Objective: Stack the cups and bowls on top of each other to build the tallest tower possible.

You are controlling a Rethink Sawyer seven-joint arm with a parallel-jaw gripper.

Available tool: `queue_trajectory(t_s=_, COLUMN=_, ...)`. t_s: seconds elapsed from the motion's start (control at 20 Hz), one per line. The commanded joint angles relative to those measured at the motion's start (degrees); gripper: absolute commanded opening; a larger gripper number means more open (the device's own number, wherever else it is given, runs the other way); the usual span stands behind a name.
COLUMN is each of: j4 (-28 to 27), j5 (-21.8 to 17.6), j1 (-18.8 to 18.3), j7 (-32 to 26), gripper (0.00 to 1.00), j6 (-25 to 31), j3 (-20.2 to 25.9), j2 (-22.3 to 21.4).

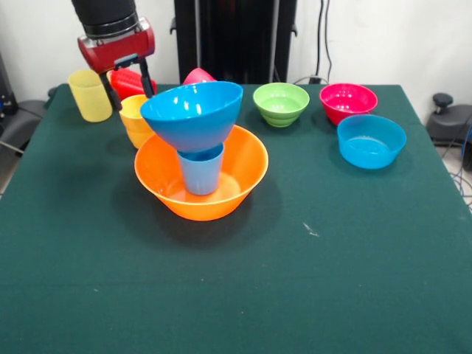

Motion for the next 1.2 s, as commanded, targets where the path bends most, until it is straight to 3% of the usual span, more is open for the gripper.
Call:
queue_trajectory(t_s=0.05, j4=-3.5, j5=-3.1, j1=2.8, j7=-10.6, gripper=1.00, j6=0.7, j3=-3.9, j2=3.2)
queue_trajectory(t_s=0.55, j4=-3.5, j5=-2.4, j1=2.2, j7=-10.8, gripper=1.00, j6=0.1, j3=-3.2, j2=3.3)
queue_trajectory(t_s=0.85, j4=1.8, j5=3.0, j1=-0.5, j7=-9.1, gripper=1.00, j6=0.1, j3=2.6, j2=-4.8)
queue_trajectory(t_s=1.05, j4=5.4, j5=5.5, j1=-3.2, j7=-7.7, gripper=1.00, j6=-3.1, j3=7.0, j2=-8.1)
queue_trajectory(t_s=1.2, j4=6.0, j5=7.2, j1=-5.3, j7=-7.4, gripper=1.00, j6=-5.6, j3=10.0, j2=-7.0)
